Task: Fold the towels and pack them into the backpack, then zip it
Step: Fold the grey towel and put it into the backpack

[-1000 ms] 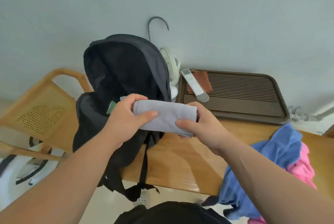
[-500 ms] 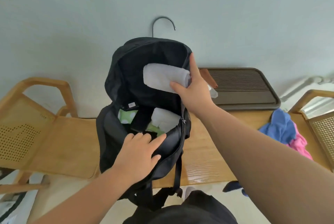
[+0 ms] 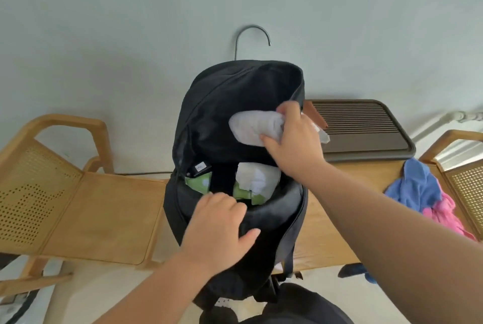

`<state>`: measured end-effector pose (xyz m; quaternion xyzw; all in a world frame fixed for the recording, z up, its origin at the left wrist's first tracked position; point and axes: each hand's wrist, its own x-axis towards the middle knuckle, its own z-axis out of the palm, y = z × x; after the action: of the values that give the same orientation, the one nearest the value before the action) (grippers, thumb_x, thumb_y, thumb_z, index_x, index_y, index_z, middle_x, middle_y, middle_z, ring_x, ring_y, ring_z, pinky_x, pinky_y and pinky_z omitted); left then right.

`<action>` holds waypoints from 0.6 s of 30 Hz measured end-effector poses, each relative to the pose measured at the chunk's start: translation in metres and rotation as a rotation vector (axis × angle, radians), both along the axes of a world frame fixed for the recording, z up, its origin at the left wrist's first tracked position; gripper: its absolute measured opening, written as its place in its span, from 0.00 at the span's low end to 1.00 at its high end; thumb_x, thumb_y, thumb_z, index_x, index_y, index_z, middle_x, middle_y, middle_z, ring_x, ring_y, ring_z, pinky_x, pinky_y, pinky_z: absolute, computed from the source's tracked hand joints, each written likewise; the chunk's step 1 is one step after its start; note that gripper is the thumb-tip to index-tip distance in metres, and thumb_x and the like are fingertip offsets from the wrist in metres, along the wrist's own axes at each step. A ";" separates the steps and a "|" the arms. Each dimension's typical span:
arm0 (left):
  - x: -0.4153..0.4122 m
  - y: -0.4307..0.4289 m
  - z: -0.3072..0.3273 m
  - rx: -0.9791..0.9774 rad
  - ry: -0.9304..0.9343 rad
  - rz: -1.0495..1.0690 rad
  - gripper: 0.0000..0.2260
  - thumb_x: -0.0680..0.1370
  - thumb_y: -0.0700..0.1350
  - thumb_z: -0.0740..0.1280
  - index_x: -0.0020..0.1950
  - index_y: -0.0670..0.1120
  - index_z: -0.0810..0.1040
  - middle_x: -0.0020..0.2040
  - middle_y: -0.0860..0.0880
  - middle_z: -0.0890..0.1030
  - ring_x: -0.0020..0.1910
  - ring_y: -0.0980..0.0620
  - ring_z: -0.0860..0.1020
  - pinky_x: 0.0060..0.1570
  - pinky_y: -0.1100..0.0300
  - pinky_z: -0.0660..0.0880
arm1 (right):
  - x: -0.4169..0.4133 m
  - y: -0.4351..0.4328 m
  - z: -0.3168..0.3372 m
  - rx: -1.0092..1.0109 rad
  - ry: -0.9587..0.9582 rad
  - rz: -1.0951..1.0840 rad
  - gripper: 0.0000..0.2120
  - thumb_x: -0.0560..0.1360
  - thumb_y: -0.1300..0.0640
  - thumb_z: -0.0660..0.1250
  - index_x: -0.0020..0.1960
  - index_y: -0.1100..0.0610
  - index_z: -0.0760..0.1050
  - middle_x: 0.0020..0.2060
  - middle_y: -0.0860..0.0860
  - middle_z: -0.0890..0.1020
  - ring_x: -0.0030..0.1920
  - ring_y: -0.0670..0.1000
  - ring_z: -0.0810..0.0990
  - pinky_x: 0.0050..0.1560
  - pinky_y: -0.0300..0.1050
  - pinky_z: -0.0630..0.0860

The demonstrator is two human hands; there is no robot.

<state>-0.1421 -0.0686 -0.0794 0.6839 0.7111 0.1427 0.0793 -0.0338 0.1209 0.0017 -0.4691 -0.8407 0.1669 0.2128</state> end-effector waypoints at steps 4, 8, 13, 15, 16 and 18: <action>-0.039 -0.014 -0.015 -0.048 0.114 0.109 0.23 0.69 0.64 0.72 0.57 0.51 0.81 0.55 0.52 0.82 0.64 0.46 0.77 0.70 0.35 0.65 | 0.000 -0.051 -0.026 -0.165 -0.179 0.214 0.18 0.75 0.51 0.70 0.61 0.51 0.67 0.45 0.47 0.76 0.44 0.50 0.76 0.40 0.44 0.71; -0.044 -0.033 -0.031 -0.009 0.110 0.139 0.27 0.68 0.56 0.76 0.65 0.51 0.78 0.64 0.49 0.79 0.70 0.44 0.73 0.71 0.35 0.60 | -0.026 -0.038 -0.060 -0.368 -0.280 0.203 0.23 0.78 0.50 0.68 0.72 0.46 0.67 0.58 0.51 0.75 0.56 0.54 0.77 0.53 0.42 0.70; -0.041 -0.042 -0.041 0.006 0.054 0.183 0.30 0.72 0.56 0.74 0.72 0.52 0.72 0.72 0.47 0.74 0.76 0.44 0.66 0.72 0.34 0.62 | -0.061 -0.012 -0.076 -0.605 -0.171 0.071 0.25 0.77 0.57 0.68 0.71 0.50 0.64 0.53 0.53 0.78 0.45 0.50 0.77 0.39 0.40 0.73; -0.041 -0.045 -0.044 0.002 0.040 0.188 0.32 0.72 0.56 0.74 0.73 0.53 0.70 0.73 0.47 0.72 0.77 0.44 0.64 0.72 0.34 0.61 | -0.075 -0.004 -0.082 -0.679 -0.149 0.041 0.21 0.75 0.57 0.71 0.64 0.52 0.67 0.46 0.52 0.77 0.41 0.48 0.76 0.35 0.40 0.73; -0.041 -0.045 -0.046 0.004 0.035 0.190 0.32 0.72 0.56 0.74 0.74 0.53 0.69 0.74 0.46 0.71 0.77 0.44 0.64 0.72 0.34 0.61 | -0.083 -0.001 -0.086 -0.715 -0.131 0.053 0.19 0.74 0.57 0.73 0.61 0.52 0.70 0.48 0.52 0.78 0.43 0.49 0.77 0.37 0.41 0.76; -0.040 -0.047 -0.047 0.003 0.027 0.193 0.33 0.71 0.55 0.74 0.74 0.53 0.68 0.75 0.46 0.70 0.78 0.44 0.63 0.72 0.34 0.62 | -0.098 0.006 -0.100 -0.882 -0.032 0.083 0.15 0.74 0.58 0.74 0.58 0.52 0.76 0.53 0.53 0.81 0.52 0.52 0.81 0.48 0.47 0.82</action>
<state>-0.1823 -0.1154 -0.1268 0.6144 0.7744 0.1412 0.0545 -0.1316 0.1266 -0.0985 -0.4835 -0.7104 0.5107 -0.0278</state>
